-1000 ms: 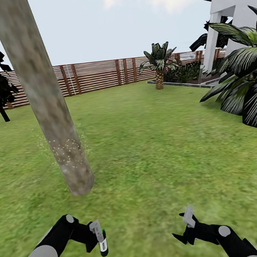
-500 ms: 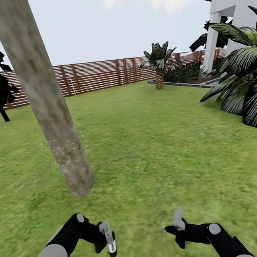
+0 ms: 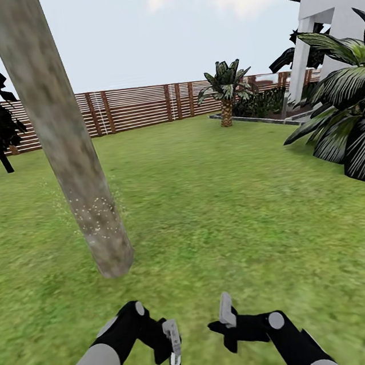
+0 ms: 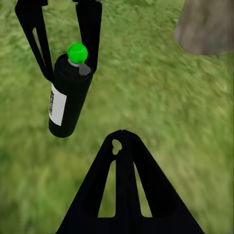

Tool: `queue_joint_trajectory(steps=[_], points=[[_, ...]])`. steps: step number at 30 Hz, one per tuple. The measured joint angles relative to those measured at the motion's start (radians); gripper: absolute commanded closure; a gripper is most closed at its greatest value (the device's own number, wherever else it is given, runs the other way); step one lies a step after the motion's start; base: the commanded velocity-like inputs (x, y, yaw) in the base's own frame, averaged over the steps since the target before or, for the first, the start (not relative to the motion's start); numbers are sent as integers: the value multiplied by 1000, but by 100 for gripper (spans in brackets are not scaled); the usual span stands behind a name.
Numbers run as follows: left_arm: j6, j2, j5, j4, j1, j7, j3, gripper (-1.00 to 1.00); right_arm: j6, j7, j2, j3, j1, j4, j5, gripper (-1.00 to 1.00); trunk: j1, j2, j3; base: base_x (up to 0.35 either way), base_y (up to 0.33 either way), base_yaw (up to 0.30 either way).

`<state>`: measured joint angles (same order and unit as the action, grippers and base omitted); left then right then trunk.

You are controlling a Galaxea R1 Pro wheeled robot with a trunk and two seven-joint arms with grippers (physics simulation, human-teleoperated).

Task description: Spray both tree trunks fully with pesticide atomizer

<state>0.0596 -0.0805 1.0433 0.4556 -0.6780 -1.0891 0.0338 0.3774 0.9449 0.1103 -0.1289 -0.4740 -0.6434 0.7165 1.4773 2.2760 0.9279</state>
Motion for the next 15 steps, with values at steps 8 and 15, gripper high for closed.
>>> queue_joint_trajectory(steps=[8,15], points=[[2,-49,2,2,-2,0,0,100,0,0,11,0,0,-2,0,100,0,0,0,0,0,0],[2,-70,2,2,-2,0,-1,100,0,0,19,0,0,-2,0,100,0,0,0,0,0,0]])
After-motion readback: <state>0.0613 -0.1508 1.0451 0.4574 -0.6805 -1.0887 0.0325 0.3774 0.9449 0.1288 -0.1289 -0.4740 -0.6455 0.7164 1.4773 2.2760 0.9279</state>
